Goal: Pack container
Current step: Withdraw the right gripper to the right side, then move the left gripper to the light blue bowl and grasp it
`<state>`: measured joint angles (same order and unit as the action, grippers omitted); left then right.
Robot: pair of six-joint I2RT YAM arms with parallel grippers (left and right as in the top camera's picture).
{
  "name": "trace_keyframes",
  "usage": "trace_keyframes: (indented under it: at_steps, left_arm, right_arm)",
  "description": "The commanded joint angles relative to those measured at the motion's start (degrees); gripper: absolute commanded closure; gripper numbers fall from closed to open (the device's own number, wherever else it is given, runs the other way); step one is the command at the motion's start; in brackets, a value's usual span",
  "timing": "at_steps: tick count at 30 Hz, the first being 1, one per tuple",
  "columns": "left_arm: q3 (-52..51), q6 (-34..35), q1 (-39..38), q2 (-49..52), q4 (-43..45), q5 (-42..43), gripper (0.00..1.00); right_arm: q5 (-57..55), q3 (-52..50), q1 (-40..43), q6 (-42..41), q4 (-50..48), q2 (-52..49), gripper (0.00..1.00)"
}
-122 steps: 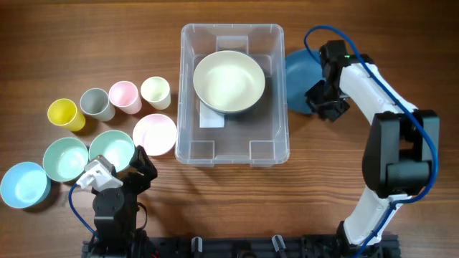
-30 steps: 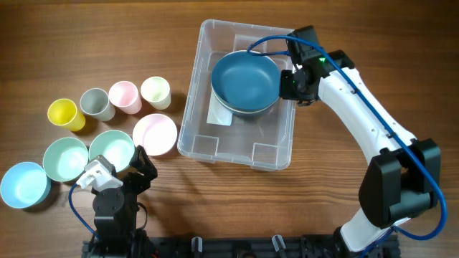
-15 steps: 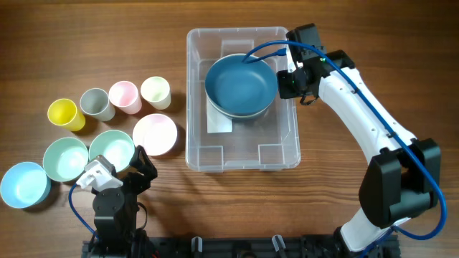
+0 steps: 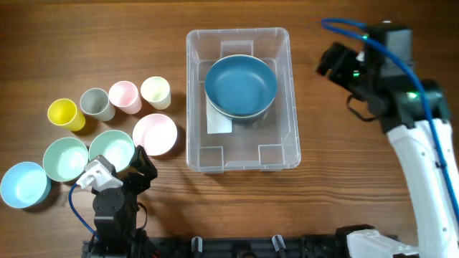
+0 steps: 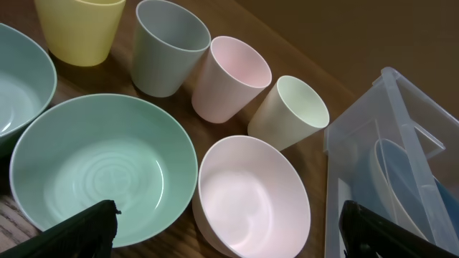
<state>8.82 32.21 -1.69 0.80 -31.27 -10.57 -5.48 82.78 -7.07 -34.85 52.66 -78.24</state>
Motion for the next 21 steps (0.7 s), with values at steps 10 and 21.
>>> trace_keyframes:
  at_steps: [10,21]
  left_arm:
    - [-0.35,0.04,0.48,-0.42,1.25,1.27,0.0]
    - [7.37,-0.17,0.48,0.48,2.69,9.57,0.03]
  right_arm:
    - [-3.56,0.46,4.83,-5.68,0.72,0.39,0.0]
    - [-3.56,0.44,4.83,-5.7,0.7,0.35,0.0]
